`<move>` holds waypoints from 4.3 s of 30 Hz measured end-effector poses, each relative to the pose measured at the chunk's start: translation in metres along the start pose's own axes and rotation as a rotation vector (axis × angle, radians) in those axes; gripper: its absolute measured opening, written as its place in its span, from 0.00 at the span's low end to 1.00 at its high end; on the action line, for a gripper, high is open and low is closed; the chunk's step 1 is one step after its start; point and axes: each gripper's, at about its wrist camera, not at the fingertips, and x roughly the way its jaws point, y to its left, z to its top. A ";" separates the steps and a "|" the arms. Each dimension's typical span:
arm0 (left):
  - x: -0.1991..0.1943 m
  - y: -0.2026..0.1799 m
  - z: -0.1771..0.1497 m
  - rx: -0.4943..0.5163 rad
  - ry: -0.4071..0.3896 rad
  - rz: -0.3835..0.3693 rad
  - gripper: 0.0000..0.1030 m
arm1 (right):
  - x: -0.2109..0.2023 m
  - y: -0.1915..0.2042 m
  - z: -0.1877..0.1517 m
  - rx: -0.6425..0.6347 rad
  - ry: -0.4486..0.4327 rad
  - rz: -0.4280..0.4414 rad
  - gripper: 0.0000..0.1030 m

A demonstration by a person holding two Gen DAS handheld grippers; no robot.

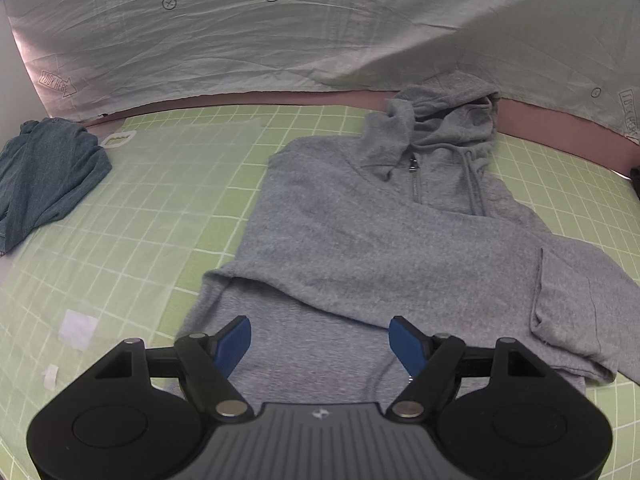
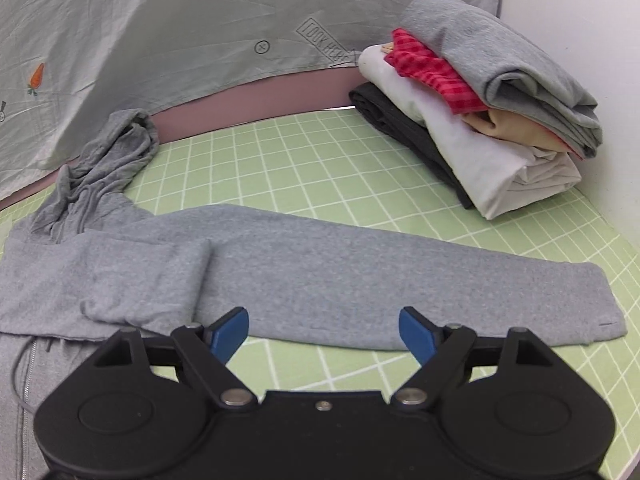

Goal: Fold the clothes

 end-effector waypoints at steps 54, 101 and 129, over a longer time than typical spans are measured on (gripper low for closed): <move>0.055 -0.127 0.037 0.176 0.072 -0.351 0.26 | 0.092 -0.053 0.008 0.064 0.141 -0.071 0.92; 0.058 -0.007 0.047 -0.136 0.106 -0.021 0.54 | 0.093 -0.067 0.012 0.120 0.123 -0.111 0.98; 0.023 -0.068 0.014 -0.048 0.168 -0.076 0.62 | 0.094 -0.209 -0.003 0.253 0.043 -0.243 0.99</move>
